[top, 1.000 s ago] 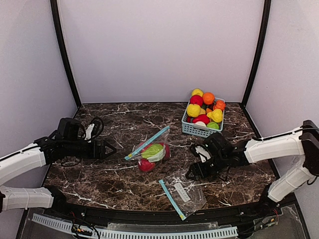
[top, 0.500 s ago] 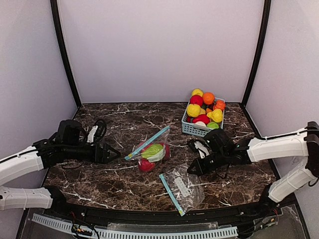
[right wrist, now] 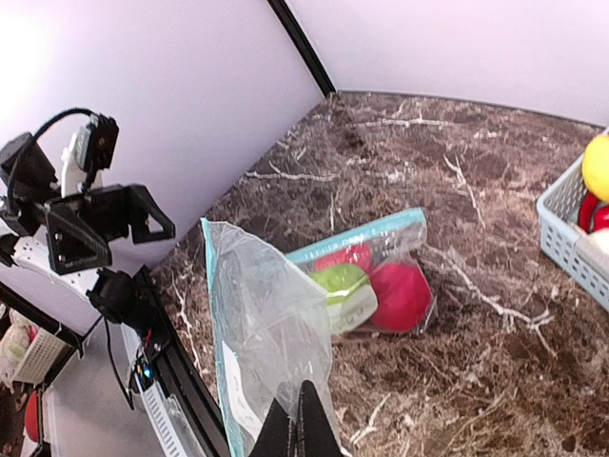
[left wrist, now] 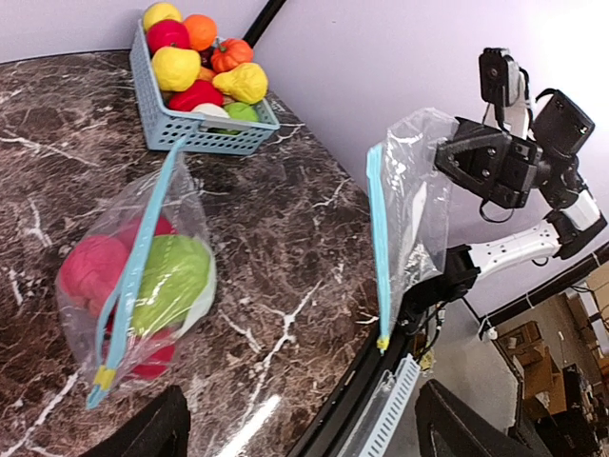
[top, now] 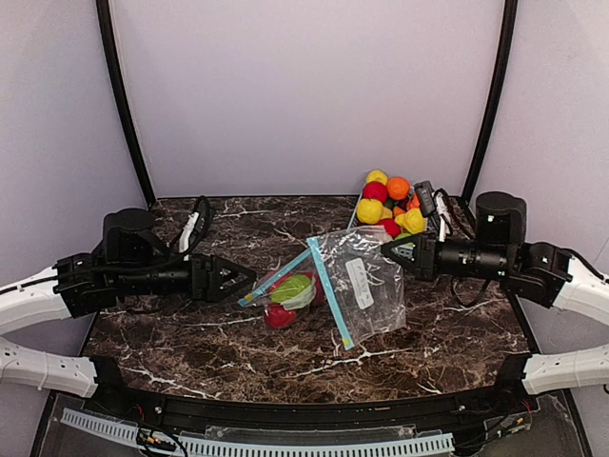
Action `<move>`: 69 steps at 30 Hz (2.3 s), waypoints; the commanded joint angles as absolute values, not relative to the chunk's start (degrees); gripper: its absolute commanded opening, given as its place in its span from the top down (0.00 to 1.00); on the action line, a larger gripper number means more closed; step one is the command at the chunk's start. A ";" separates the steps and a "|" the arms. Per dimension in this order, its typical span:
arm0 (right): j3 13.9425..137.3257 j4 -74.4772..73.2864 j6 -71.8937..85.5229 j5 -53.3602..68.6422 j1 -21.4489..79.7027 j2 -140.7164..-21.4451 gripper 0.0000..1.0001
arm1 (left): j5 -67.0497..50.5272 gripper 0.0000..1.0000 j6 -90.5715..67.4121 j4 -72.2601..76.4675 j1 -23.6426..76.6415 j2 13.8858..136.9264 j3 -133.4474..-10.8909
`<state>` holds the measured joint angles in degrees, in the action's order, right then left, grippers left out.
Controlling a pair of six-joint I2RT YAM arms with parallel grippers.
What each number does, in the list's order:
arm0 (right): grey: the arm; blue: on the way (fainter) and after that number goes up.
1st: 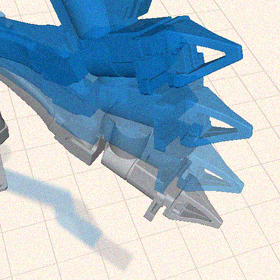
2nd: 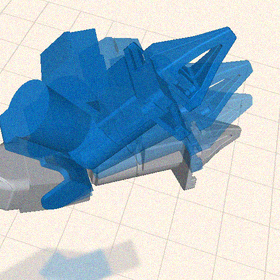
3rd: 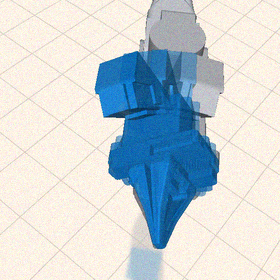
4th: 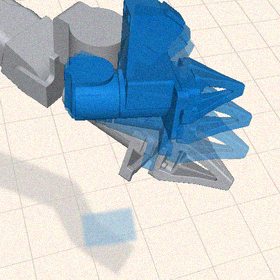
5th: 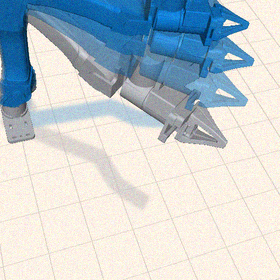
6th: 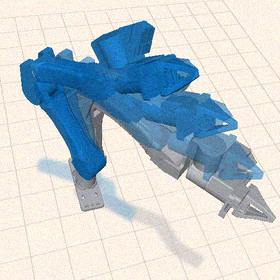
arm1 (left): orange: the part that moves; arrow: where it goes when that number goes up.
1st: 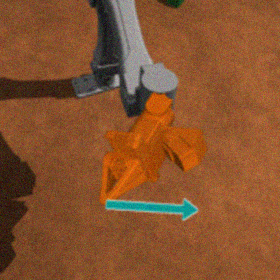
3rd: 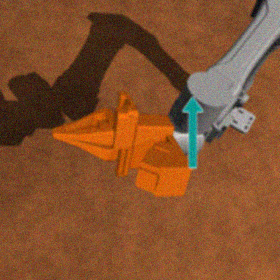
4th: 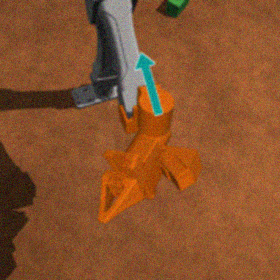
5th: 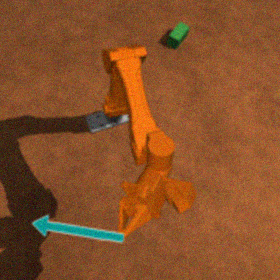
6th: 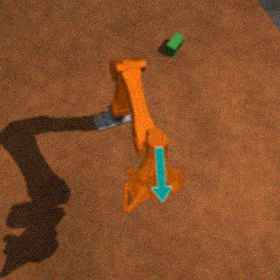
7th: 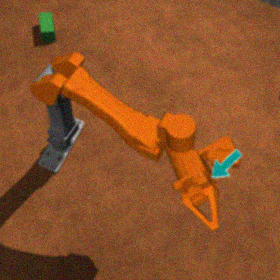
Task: Place the food in the zip-top bag and seal the zipper
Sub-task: Pass from the right arm to the left
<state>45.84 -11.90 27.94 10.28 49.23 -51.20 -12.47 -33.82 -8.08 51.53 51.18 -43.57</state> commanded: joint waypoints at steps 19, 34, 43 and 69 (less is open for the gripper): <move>58.96 1.13 27.47 12.42 49.38 -60.40 1.00 | -13.21 0.27 -37.70 8.94 65.73 71.70 -51.24; 59.85 1.15 27.55 15.53 49.39 -61.39 1.00 | -10.64 0.63 -40.17 11.03 65.65 72.84 -49.96; 60.00 1.27 27.90 16.23 49.40 -61.26 1.00 | -10.22 0.67 -40.47 9.95 65.66 73.63 -50.19; 60.05 0.18 31.46 13.42 49.32 -60.50 1.00 | -9.56 0.43 -44.13 20.21 64.63 69.60 -43.46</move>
<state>58.39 -0.32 30.30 13.87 49.25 -61.34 -7.44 -41.93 15.07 65.19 70.94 -45.34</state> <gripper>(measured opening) 0.004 0.574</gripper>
